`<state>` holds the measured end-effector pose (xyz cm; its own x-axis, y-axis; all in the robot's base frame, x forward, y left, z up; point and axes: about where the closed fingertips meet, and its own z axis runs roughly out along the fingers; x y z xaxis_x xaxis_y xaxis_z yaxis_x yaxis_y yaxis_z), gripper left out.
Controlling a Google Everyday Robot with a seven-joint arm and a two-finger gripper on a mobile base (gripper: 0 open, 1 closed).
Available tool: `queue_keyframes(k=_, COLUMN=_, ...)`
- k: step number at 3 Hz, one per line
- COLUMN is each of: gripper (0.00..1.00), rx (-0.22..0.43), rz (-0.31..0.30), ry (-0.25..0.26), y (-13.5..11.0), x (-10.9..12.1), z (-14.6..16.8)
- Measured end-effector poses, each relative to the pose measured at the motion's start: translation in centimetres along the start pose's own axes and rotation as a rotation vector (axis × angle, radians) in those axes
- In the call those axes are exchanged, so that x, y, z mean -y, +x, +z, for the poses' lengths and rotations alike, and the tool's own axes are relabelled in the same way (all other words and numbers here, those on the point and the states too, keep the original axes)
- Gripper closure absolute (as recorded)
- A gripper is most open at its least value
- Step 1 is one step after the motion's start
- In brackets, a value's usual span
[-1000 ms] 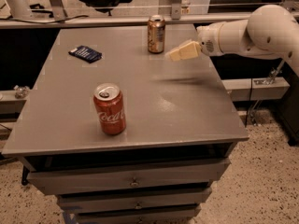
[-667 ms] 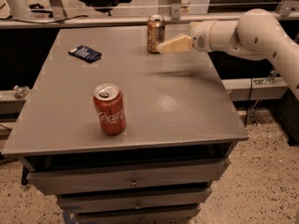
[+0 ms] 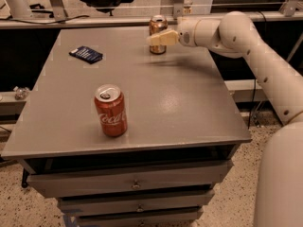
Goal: Move orange can near coke can
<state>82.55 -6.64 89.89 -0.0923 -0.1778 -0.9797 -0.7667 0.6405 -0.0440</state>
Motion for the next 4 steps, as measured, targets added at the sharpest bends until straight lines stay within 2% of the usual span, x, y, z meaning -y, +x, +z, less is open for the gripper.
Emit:
queue_keyframes(k=1, gripper=0.18, rx=0.011, rz=0.003, ry=-0.011, y=0.3, x=0.2, z=2.1)
queue_keyframes(k=2, gripper=0.4, rx=0.014, rz=0.011, ry=-0.005, y=0.9, x=0.5, z=2.8)
queue_keyframes(k=4, gripper=0.87, rx=0.011, rz=0.018, ry=0.008, y=1.4, x=0.8, z=1.9)
